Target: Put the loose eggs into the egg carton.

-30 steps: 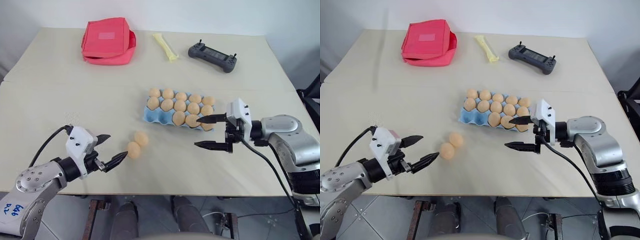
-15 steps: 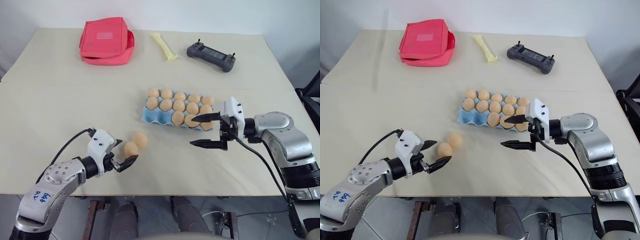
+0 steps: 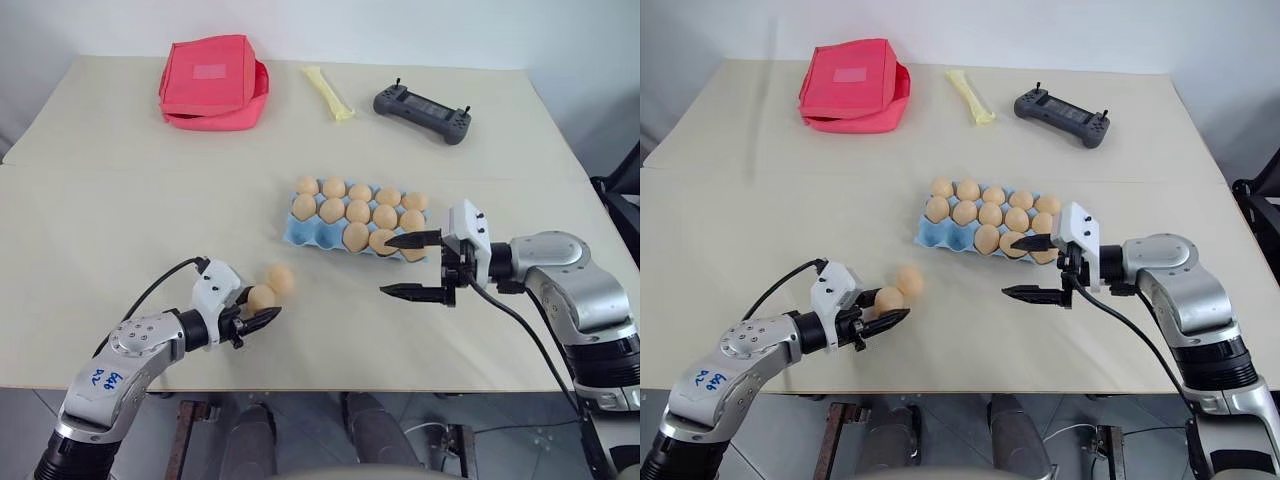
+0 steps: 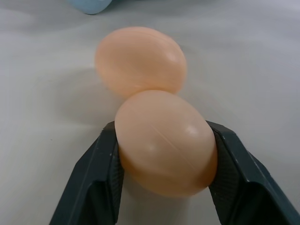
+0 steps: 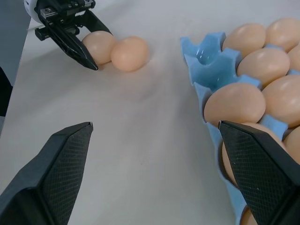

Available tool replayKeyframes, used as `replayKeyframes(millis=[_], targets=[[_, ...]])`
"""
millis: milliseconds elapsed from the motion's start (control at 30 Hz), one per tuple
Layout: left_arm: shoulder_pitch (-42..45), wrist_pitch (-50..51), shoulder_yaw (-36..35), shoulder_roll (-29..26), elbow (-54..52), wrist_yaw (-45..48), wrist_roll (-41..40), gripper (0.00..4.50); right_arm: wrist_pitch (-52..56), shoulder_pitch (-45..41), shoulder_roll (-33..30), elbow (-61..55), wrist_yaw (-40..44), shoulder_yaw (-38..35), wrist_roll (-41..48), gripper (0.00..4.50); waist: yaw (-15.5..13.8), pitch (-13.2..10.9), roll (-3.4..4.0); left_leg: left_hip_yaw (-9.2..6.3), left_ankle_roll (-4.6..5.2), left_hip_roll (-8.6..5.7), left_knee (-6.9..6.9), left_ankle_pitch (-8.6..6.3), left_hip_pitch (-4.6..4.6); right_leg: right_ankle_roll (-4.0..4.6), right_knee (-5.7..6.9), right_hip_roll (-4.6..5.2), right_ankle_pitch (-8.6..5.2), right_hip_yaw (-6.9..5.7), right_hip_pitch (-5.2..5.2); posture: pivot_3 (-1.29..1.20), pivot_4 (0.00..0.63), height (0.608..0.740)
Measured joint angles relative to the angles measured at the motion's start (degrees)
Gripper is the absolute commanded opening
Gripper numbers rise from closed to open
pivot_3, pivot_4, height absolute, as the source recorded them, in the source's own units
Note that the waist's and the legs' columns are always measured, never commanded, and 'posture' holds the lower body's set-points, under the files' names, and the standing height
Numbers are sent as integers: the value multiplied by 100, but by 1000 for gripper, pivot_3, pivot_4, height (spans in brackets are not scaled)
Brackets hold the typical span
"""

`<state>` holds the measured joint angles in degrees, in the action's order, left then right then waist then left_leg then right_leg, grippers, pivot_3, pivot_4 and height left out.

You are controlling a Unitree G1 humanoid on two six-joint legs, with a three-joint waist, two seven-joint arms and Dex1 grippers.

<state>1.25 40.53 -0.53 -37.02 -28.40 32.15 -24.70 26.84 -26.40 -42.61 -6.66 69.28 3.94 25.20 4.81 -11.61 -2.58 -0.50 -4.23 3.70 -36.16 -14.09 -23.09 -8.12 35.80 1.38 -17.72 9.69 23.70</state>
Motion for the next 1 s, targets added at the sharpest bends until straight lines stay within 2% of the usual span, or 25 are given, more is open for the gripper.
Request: replayKeyframes(millis=[133, 233, 367, 467, 533, 700, 833, 1000], targets=[[-1, 49, -209, -81, 2, 13, -14, 1938, 0, 4, -56, -1, -31, -9, 0, 4500, 1, 0, 0, 0, 1, 0, 0, 1, 1, 1, 5, 0, 0, 0, 1, 0, 150, 740], [132, 278, -651, -353, 0, 145, -225, 1938, -1, 48, -98, -7, -77, -75, 3, 4500, -1, 0, 0, -1, 1, 0, -1, 1, 0, 10, 6, 0, -5, -1, 2, 0, 150, 740], [895, 515, -1070, -660, 47, 447, -606, 1938, -3, 111, -109, -71, -147, -159, 8, 4500, -25, 0, 0, -1, 1, -1, -4, 1, -1, 5, 5, 0, -3, -2, 0, 0, 150, 740], [1595, 488, -1061, -596, 390, 628, -757, 1938, -40, 182, -109, -181, -212, -246, 22, 4500, -24, 0, 0, -1, 1, -2, -2, 1, -1, -14, 1, 0, 7, -2, -1, 0, 150, 740], [2187, 278, -937, -241, 888, 736, -774, 1938, -46, 305, -66, -232, -277, -341, 100, 4500, -47, 0, 0, -4, 1, -3, -3, 1, -3, -44, 3, -1, 23, -7, -1, 0, 150, 740], [3413, -577, -256, 564, 2314, 1226, -527, 1938, -48, 595, -4, -580, -459, -606, 291, 4500, -86, 1, 1, -5, 1, -4, 0, 1, -4, -48, 2, -2, 24, -7, -2, 0, 150, 740], [3924, -1264, 333, 1157, 3582, 1741, -141, 1938, -40, 990, -17, -867, -676, -775, 302, 4500, -105, 0, 1, -5, 1, -3, 2, 1, -5, -47, 4, -6, 23, -6, 2, 0, 150, 740], [4396, -1881, 681, 1577, 4612, 2149, 242, 1938, 10, 1391, -66, -1241, -933, -1005, 346, 4500, -159, 0, 1, -5, 1, -3, -2, 1, -6, -48, 5, -7, 23, -3, 1, 0, 150, 740]])
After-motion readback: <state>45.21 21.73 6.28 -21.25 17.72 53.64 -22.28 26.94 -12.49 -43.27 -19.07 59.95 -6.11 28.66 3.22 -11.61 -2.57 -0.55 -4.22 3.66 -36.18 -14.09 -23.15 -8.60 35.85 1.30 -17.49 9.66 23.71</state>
